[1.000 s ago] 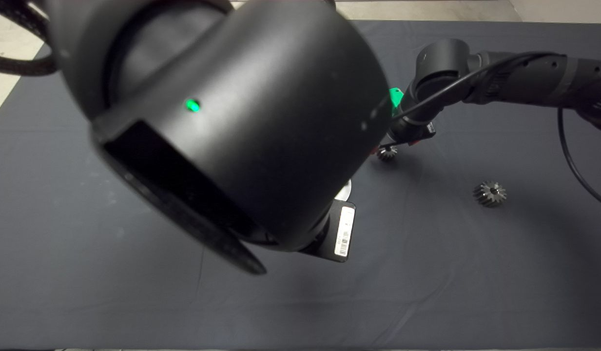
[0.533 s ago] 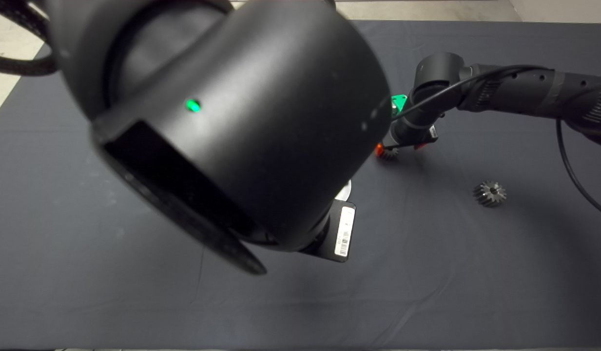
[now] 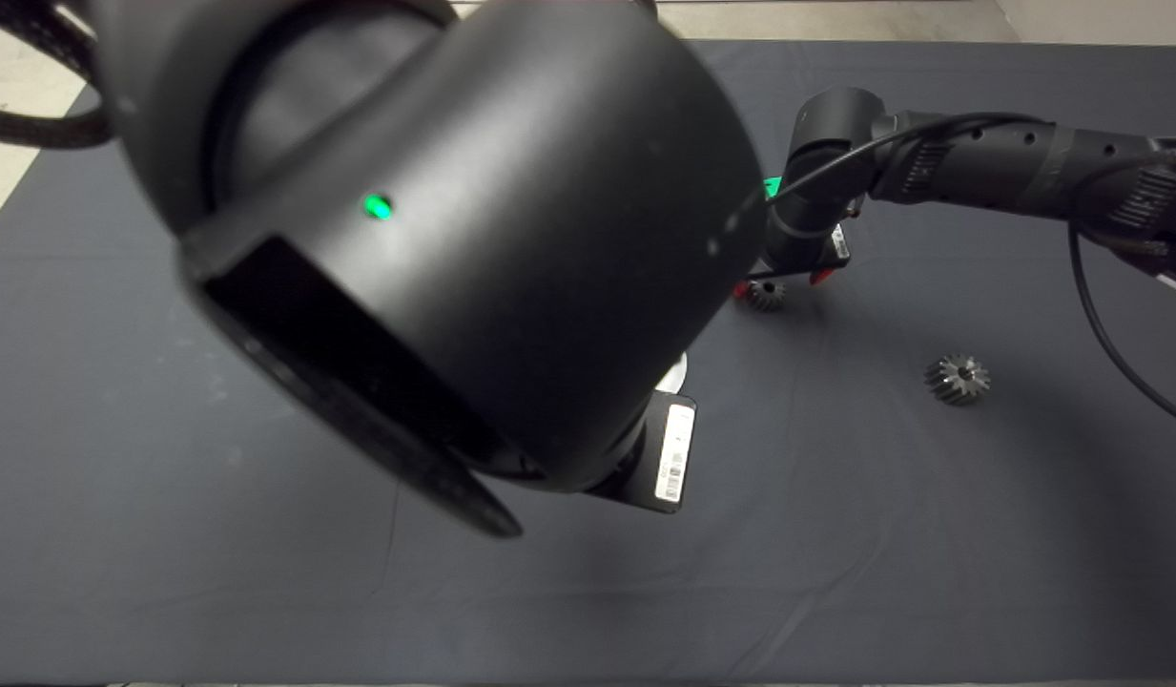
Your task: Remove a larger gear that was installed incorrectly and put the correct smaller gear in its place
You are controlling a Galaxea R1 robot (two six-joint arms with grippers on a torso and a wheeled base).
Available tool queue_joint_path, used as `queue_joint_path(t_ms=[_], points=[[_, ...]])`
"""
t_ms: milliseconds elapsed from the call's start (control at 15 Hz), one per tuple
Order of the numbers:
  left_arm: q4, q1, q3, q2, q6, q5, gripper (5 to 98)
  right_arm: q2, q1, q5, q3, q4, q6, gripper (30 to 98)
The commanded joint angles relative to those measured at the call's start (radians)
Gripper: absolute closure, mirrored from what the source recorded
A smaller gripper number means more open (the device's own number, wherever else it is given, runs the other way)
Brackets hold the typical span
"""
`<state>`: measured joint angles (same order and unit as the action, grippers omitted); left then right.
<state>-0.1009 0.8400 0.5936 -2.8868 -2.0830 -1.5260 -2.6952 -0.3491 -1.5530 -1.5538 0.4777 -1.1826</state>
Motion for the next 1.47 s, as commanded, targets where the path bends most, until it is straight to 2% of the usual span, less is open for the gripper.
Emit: queue_joint_path(t_ms=[0,333,600,800,1267,1400], points=[[0.006,0.019,-0.002,-0.008,0.000,-0.071,49.1,-0.013,-0.011,-0.070,-0.049,-0.089,-0.009,44.5],[0.006,0.019,0.006,-0.026,0.003,-0.071,49.1,-0.018,-0.009,-0.068,-0.063,-0.136,-0.009,44.5],[0.006,0.019,0.018,-0.027,0.012,-0.071,49.1,-0.018,-0.010,-0.056,-0.063,-0.136,-0.009,44.5],[0.007,0.019,0.018,-0.032,0.012,-0.070,49.1,-0.019,-0.008,-0.056,-0.058,-0.136,-0.011,47.5],[0.006,0.019,0.021,-0.033,0.013,-0.071,49.1,-0.016,-0.007,-0.056,-0.057,-0.136,-0.009,62.5],[0.007,0.019,0.021,-0.033,0.014,-0.071,49.1,-0.016,-0.005,-0.055,-0.057,-0.136,-0.008,63.6]])
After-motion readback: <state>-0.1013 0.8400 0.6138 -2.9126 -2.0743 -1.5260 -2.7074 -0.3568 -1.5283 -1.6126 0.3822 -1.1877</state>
